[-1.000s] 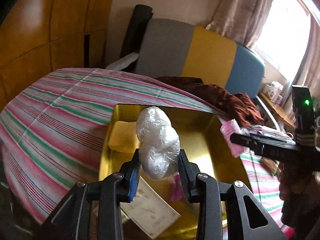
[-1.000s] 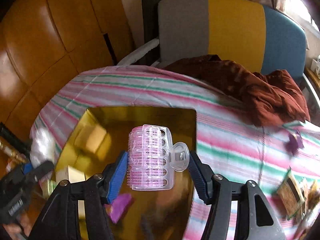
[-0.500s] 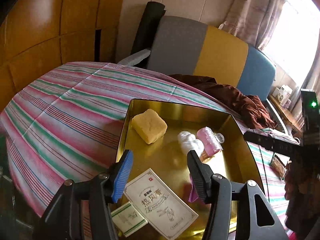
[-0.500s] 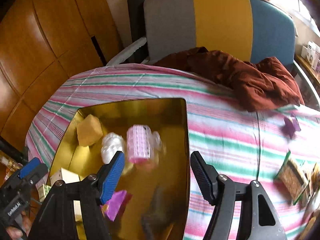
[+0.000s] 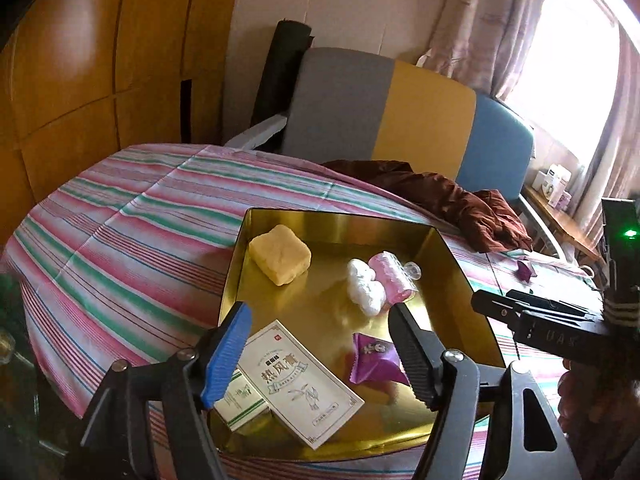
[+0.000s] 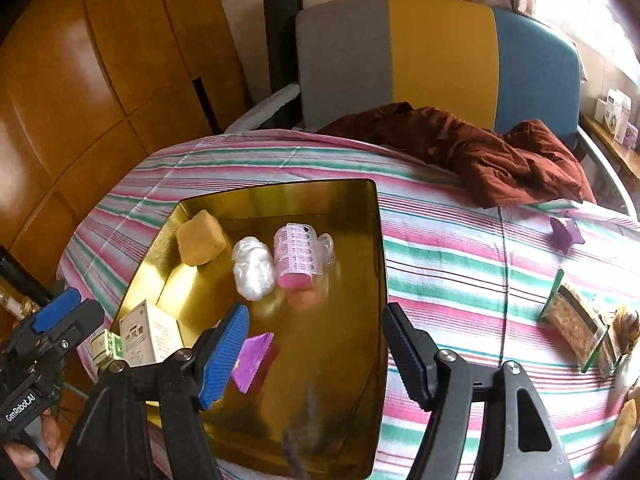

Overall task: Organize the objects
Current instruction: 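Carry the wrapped item and pink roller over the tin and release them, then move both tools away from the tin toward the remaining items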

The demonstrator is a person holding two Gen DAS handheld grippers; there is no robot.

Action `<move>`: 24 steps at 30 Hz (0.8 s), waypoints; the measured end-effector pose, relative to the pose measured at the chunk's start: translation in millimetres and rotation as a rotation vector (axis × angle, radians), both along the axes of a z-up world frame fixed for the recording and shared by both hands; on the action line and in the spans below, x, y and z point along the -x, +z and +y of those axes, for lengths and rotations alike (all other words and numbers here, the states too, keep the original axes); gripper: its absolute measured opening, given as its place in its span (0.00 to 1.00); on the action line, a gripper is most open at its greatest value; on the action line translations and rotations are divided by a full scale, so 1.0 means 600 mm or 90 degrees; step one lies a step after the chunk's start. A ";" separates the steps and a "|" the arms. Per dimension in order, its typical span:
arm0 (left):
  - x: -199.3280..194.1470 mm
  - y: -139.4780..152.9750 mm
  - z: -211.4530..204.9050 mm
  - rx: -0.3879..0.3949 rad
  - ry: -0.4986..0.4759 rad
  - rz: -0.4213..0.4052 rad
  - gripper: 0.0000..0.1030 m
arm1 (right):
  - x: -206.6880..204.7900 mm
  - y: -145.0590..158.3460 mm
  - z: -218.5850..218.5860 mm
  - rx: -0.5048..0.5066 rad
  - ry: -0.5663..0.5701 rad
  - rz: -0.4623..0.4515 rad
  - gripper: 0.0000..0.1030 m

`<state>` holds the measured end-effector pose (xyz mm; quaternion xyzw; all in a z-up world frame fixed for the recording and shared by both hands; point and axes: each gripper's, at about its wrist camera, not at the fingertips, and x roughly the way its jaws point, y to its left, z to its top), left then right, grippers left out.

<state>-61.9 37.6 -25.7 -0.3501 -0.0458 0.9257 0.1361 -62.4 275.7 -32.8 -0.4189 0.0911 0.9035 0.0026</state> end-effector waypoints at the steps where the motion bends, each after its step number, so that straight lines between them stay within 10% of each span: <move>1: -0.004 0.002 0.000 0.002 0.001 0.004 0.73 | -0.004 0.001 -0.002 -0.002 0.001 0.003 0.68; 24: -0.052 0.020 0.032 0.046 -0.031 0.046 0.78 | -0.064 0.013 -0.006 -0.043 -0.020 0.033 0.68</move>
